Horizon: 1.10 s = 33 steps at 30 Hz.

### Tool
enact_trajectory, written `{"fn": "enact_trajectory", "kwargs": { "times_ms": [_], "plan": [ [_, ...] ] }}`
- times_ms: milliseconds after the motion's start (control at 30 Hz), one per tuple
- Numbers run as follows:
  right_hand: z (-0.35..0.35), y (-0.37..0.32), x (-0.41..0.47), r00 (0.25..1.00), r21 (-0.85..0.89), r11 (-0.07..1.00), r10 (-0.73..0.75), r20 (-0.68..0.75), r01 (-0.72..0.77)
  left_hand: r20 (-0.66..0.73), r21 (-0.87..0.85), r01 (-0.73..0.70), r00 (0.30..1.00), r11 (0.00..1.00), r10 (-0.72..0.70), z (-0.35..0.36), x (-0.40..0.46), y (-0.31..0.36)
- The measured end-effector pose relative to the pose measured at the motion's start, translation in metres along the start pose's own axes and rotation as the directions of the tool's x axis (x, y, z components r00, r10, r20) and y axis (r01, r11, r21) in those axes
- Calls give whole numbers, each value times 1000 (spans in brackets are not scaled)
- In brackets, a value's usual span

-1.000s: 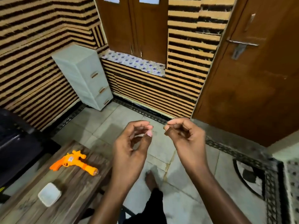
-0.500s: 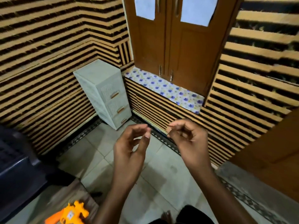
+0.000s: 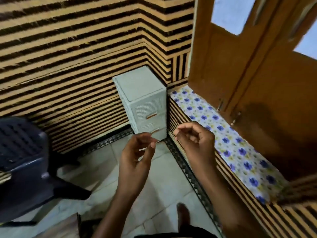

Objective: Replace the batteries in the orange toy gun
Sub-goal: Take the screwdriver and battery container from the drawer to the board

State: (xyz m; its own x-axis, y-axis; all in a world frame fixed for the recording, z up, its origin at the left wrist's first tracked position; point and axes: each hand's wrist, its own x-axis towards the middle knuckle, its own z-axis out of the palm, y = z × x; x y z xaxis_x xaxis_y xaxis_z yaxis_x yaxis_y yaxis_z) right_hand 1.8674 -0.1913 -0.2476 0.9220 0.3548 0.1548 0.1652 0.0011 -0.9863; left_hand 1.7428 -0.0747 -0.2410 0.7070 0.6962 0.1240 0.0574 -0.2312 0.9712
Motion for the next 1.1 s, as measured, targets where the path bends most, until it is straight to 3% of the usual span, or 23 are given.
{"fn": "enact_trajectory", "kwargs": {
  "times_ms": [267, 400, 567, 700, 800, 967, 1100],
  "plan": [
    [90, 78, 181, 975, -88, 996, 54, 217, -35, -152, 145, 110, 984, 983, -88, 15, 167, -69],
    [141, 145, 248, 938, -242, 961, 203, 282, -135, -105, 340, 130, 989, 931, -100, 6, 260, -128],
    [197, 228, 314, 833, -524, 817, 451, 320, -241, 67, 615, 33, 993, 788, -94, -8, 379, -203],
    [220, 294, 357, 717, -706, 685, 582, 384, -178, 183, 803, -23, 960, 596, -210, -13, 456, -258],
    [238, 340, 389, 600, -809, 587, 636, 485, 33, 244, 859, -88, 936, 505, -252, -13, 495, -299],
    [266, 422, 425, 462, -850, 462, 714, 527, 255, 307, 838, -118, 909, 532, -281, -10, 511, -359],
    [285, 473, 427, 463, -864, 441, 730, 503, 243, 274, 768, -119, 949, 630, -155, -10, 507, -379]
  ]
}}
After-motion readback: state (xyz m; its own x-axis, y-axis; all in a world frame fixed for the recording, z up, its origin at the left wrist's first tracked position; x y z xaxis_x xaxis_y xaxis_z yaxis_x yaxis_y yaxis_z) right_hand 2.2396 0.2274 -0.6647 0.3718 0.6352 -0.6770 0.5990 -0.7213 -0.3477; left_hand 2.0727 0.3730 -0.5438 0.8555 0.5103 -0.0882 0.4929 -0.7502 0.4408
